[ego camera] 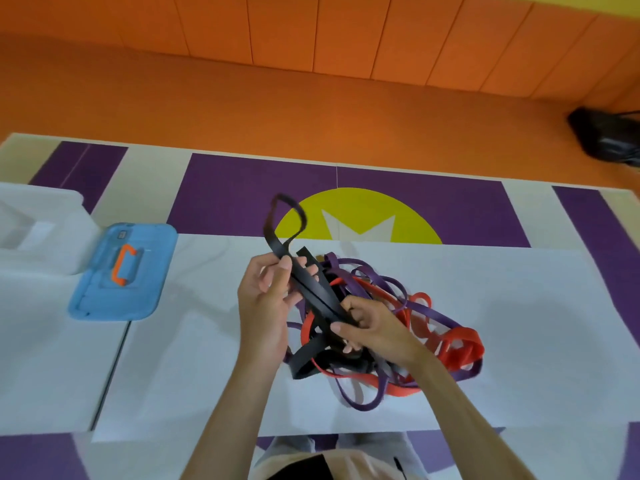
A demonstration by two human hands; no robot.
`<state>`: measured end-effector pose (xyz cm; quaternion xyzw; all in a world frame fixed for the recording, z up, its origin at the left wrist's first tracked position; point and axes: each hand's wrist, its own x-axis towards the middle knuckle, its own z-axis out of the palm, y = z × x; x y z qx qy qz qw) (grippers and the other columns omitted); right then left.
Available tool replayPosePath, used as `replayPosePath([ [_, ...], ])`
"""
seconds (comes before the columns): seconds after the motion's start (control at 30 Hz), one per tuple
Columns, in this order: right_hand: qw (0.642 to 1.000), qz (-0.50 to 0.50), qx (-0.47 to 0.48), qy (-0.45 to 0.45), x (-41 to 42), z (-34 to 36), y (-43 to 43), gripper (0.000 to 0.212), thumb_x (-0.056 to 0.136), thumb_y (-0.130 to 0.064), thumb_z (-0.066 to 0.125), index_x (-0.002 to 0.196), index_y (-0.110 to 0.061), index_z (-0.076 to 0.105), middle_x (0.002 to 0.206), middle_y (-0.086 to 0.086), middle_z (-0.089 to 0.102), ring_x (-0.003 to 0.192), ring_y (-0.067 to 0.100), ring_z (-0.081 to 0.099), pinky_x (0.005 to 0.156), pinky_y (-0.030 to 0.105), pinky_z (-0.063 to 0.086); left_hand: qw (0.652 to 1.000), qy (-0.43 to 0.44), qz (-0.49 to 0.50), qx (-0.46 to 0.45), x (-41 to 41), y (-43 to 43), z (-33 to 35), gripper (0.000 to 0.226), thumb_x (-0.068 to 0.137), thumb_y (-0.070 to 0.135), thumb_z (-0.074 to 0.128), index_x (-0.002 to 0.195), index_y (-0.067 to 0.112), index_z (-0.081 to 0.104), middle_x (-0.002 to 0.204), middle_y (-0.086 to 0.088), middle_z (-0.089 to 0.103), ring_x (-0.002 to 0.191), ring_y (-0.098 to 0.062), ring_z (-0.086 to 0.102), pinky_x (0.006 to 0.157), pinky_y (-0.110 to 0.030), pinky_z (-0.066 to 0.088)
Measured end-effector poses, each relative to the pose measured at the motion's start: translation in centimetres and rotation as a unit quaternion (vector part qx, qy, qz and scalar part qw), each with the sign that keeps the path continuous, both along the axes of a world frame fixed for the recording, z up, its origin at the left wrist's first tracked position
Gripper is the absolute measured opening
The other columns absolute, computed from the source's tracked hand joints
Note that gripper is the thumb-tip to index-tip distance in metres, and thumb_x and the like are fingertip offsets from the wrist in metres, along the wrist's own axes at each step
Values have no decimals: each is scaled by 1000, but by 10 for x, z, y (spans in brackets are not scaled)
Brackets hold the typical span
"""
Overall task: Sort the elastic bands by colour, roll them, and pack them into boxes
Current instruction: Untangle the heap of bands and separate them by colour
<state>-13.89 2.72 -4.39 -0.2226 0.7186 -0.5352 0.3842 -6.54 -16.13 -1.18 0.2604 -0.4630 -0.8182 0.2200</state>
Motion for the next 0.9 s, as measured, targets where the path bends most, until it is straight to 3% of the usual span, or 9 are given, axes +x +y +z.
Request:
replayPosePath([
  [0.13, 998, -3, -54, -22, -14, 29, 2, 23, 97, -32, 78, 110, -14, 70, 75, -4, 63, 54, 17, 53, 57, 31, 52, 999, 25, 31, -5, -3, -10, 12, 13, 108, 9, 57, 98, 15, 62, 97, -6, 80, 95, -29, 80, 78, -37, 65],
  [0.23, 996, -18, -84, -6, -19, 42, 3, 29, 97, -33, 77, 117, -15, 70, 74, -3, 64, 60, 20, 60, 68, 31, 55, 1000, 9, 26, 11, -12, -19, 8, 4, 108, 14, 60, 104, 12, 62, 100, -9, 80, 99, -29, 79, 84, -39, 66],
  [0.37, 979, -117, -165, -17, -26, 50, -4, 12, 100, -17, 72, 111, -11, 73, 79, 14, 69, 71, 31, 69, 78, 39, 61, 995, -8, -65, 71, -20, -10, -8, 26, 105, 29, 66, 119, 17, 47, 114, -17, 78, 106, -31, 78, 91, -38, 65],
  [0.5, 940, -244, -229, -62, -34, 56, -16, 12, 103, -5, 63, 108, -6, 73, 89, 18, 74, 85, 31, 75, 87, 48, 64, 982, -43, -186, -10, -12, 14, -34, 47, 99, 54, 66, 120, 21, 40, 118, -16, 79, 117, -27, 75, 104, -35, 56],
  [0.57, 931, -278, -228, -68, -38, 58, -23, 13, 106, -3, 57, 112, 1, 68, 91, 18, 74, 89, 31, 76, 86, 47, 65, 962, -67, -256, -72, -10, 23, -47, 58, 89, 65, 70, 127, 26, 48, 129, -6, 76, 121, -14, 72, 103, -28, 51],
  [0.7, 919, -283, -232, -145, -36, 58, -37, 23, 105, -2, 57, 126, 7, 60, 99, 23, 72, 96, 37, 74, 92, 49, 62, 912, -50, -385, -133, -17, 44, -55, 58, 94, 50, 76, 144, 48, 47, 143, 24, 63, 137, 6, 53, 108, -15, 47],
  [0.8, 947, -221, -198, -119, -30, 51, -39, 22, 104, -3, 61, 124, 6, 65, 105, 23, 74, 102, 35, 75, 101, 44, 59, 908, -98, -349, -211, -24, 54, -60, 4, 102, 42, 67, 98, 44, 67, 96, 20, 75, 94, 4, 68, 88, -22, 48],
  [0.83, 959, -199, -174, -100, -29, 48, -39, 21, 104, -6, 63, 122, 2, 70, 107, 22, 76, 103, 34, 75, 100, 43, 60, 907, -112, -331, -235, -25, 54, -61, 20, 104, 40, 63, 84, 40, 64, 80, 17, 71, 79, -1, 65, 80, -24, 47],
  [0.9, 979, -181, -93, -26, -32, 41, -34, 21, 104, -20, 67, 120, -11, 77, 99, 15, 79, 92, 28, 76, 87, 38, 63, 918, -107, -318, -212, -23, 51, -57, 23, 107, 40, 57, 87, 39, 70, 91, 18, 77, 91, -1, 71, 87, -17, 50],
])
